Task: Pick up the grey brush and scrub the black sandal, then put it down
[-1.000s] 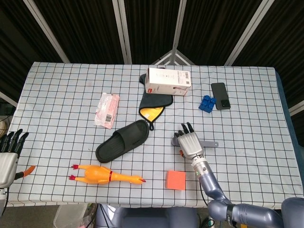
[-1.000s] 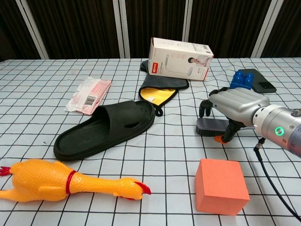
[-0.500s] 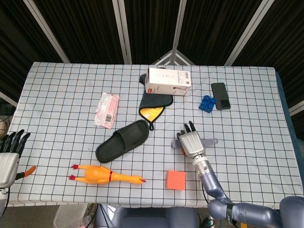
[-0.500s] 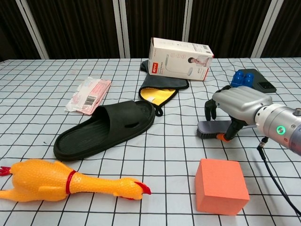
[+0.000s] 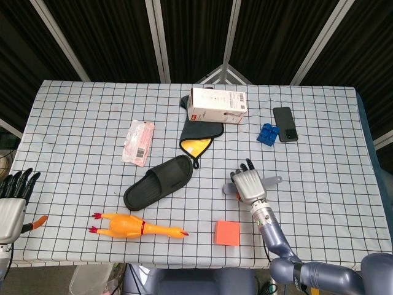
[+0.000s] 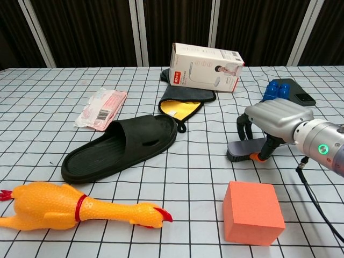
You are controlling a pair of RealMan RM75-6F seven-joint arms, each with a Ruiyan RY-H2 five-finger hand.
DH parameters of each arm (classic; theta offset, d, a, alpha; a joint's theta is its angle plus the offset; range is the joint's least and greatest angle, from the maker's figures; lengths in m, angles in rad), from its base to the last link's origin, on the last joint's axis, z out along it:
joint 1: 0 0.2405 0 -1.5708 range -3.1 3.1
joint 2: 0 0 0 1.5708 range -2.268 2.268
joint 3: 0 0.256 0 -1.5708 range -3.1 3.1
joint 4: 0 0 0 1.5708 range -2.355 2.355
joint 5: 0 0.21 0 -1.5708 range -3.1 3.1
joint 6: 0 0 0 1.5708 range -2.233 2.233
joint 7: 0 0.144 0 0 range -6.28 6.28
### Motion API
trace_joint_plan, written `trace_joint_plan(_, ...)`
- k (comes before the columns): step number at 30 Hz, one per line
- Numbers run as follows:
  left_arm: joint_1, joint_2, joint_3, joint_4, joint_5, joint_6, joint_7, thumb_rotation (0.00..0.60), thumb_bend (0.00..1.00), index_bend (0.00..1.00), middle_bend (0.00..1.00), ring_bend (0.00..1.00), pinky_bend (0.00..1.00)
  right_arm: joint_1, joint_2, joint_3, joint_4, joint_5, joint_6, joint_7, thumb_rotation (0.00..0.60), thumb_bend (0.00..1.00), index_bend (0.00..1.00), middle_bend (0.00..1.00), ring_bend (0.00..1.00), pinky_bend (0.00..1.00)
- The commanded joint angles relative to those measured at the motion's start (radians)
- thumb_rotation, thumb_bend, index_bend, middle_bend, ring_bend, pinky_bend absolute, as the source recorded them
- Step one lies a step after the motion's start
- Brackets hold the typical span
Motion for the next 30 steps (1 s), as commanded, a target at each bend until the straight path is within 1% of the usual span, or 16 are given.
trace_joint_plan(1,0.001,0.0,0.001,0.0,0.001,0.002,0.0,0.6,0.0,0.0,0.0,0.0,0.01,0.0,-0.001,-0.003,0.002,0.0,-0.001,0.009,0.6,0.34,0.57,0.49,0.28,0.25)
trace_joint_plan(3,0.002,0.0,0.002,0.0,0.001,0.002,0.001,0.6,0.0,0.0,0.0,0.0,0.01,0.0,-0.002,-0.006,0.005,-0.002,-0.002,0.017,0.6,0.35,0.61,0.53,0.35,0.35)
trace_joint_plan(6,0.002,-0.001,0.003,0.0,0.0,0.0,0.003,0.6,0.0,0.0,0.0,0.0,0.01,0.001,-0.003,-0.012,0.01,-0.011,-0.003,0.031,0.6,0.35,0.67,0.58,0.41,0.45)
trace_joint_plan(10,0.002,0.0,0.005,-0.001,-0.005,-0.007,0.006,0.6,0.0,0.0,0.0,0.0,0.01,0.005,-0.003,-0.024,0.023,-0.017,-0.017,0.04,0.6,0.35,0.7,0.61,0.44,0.49)
trace_joint_plan(15,0.002,-0.001,0.006,-0.003,-0.007,-0.008,0.01,0.6,0.0,0.0,0.0,0.0,0.01,0.005,-0.008,-0.027,0.037,-0.032,-0.01,0.055,0.6,0.36,0.75,0.64,0.47,0.52)
trace_joint_plan(17,0.002,0.0,0.006,-0.003,-0.007,-0.007,0.009,0.6,0.0,0.0,0.0,0.0,0.01,0.005,-0.009,-0.029,0.041,-0.038,-0.005,0.059,0.6,0.36,0.76,0.65,0.48,0.56)
trace_joint_plan(20,0.003,0.0,0.006,-0.003,-0.007,-0.006,0.01,0.6,0.0,0.0,0.0,0.0,0.01,0.004,-0.011,-0.031,0.046,-0.046,0.001,0.064,0.6,0.36,0.77,0.66,0.48,0.61)
trace_joint_plan(24,0.003,0.0,0.007,-0.004,-0.006,-0.005,0.011,0.6,0.0,0.0,0.0,0.0,0.01,0.005,-0.01,-0.033,0.047,-0.05,0.005,0.068,0.6,0.36,0.77,0.66,0.48,0.64)
trace_joint_plan(30,0.005,0.001,0.007,-0.006,-0.003,0.0,0.01,0.6,0.0,0.0,0.0,0.0,0.01,0.009,-0.005,-0.032,0.043,-0.061,0.01,0.069,0.6,0.41,0.78,0.66,0.48,0.66)
